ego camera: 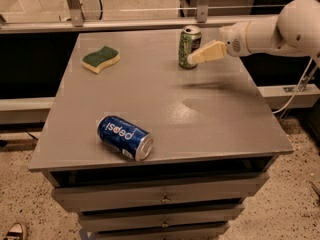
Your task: Move green can near sponge
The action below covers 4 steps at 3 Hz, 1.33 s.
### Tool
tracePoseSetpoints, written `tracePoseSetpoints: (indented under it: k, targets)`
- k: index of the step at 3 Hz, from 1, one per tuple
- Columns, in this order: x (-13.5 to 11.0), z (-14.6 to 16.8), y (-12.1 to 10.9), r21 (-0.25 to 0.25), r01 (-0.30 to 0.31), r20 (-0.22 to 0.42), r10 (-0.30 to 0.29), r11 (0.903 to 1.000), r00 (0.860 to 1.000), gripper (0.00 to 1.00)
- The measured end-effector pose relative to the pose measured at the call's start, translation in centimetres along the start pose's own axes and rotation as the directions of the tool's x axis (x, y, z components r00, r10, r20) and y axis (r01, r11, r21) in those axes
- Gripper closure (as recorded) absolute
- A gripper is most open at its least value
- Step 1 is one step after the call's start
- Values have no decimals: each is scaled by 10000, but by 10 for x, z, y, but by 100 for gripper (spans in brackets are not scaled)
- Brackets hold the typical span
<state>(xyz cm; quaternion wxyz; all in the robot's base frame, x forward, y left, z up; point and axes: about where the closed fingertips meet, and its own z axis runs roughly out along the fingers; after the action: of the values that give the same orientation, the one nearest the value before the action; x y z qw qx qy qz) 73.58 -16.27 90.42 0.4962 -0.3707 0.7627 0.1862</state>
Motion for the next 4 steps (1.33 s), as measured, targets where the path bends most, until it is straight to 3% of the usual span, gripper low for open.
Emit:
tracePoseSetpoints:
  k: [1,2,4]
  targets:
    - [-11,27,11,-387,52,718,-24,9992,9974,0]
    - [-18,44,22,-627,195,1104,-125,9978,9938,14]
    - [-38,39,31,-722,617,1700,-487,9955,9842,61]
